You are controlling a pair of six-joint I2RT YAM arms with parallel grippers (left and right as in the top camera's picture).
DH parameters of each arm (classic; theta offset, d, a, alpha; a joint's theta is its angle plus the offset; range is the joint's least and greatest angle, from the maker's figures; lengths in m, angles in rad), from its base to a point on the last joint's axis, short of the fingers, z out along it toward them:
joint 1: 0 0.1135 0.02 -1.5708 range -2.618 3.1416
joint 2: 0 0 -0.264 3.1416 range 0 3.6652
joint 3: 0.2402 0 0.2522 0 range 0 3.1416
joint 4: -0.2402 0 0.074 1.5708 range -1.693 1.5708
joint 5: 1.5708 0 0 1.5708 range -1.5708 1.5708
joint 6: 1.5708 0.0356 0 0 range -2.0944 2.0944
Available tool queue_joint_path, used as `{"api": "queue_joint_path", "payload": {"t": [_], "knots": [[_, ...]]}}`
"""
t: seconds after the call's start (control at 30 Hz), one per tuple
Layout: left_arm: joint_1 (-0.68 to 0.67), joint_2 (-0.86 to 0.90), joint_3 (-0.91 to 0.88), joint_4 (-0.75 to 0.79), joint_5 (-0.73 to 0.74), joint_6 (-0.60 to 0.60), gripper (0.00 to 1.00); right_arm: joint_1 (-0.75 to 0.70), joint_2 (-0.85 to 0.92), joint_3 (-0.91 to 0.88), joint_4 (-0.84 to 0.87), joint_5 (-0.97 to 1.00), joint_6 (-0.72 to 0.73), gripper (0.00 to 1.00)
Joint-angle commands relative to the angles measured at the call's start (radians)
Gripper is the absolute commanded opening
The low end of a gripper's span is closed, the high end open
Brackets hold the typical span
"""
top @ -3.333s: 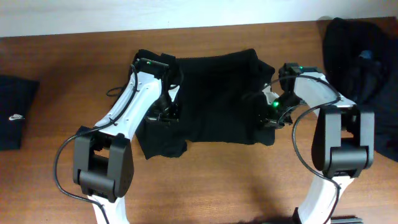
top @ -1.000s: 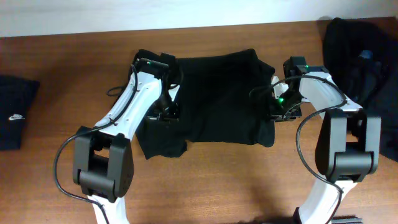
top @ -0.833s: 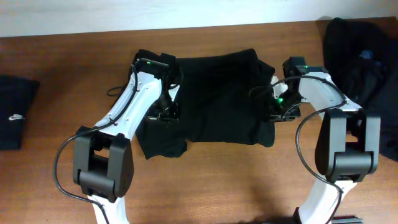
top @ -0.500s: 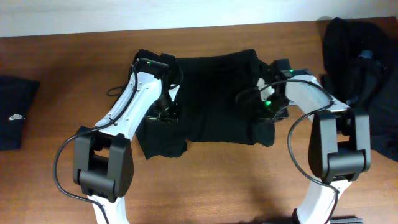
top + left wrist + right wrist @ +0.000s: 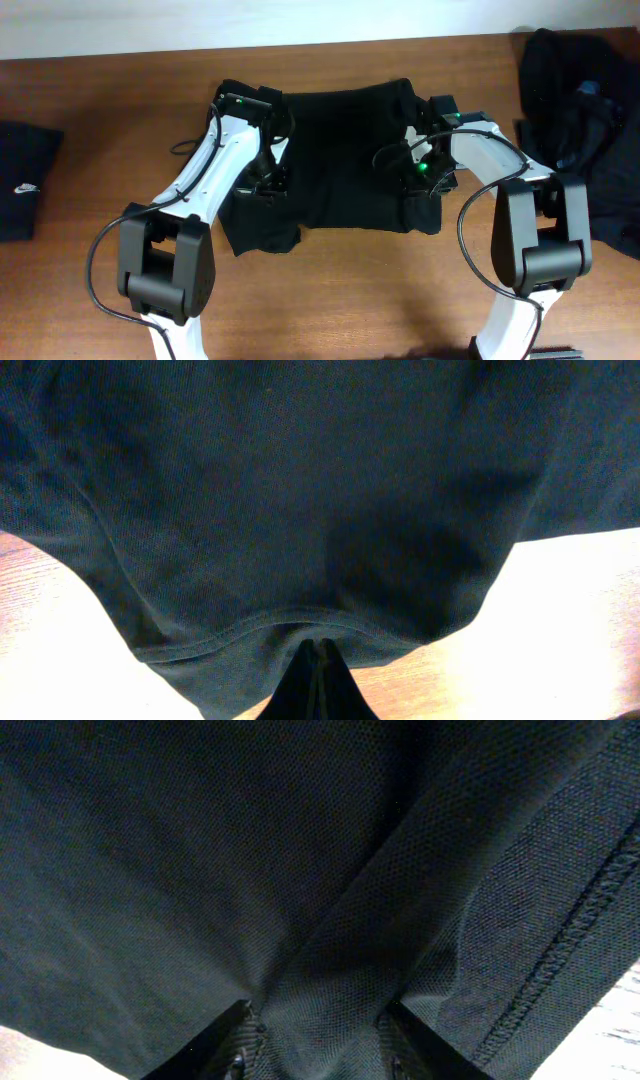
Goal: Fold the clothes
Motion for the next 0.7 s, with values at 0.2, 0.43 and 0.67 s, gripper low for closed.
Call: {"api": "queue_joint_path", "payload": {"t": [0.2,0.43,0.67], "knots": [[0.003,0.0,-0.006,0.004,-0.012,-0.009,0.02,-0.003,-0.047,0.027,-0.008,0.015,-0.002,0.46],[0.003,0.0,-0.006,0.008,-0.012,-0.009,0.02,-0.003,-0.127,0.034,-0.01,0.023,-0.002,0.47],[0.003,0.0,-0.006,0.006,-0.011,-0.009,0.02,-0.003,-0.129,0.032,-0.01,0.132,0.007,0.44]]}}
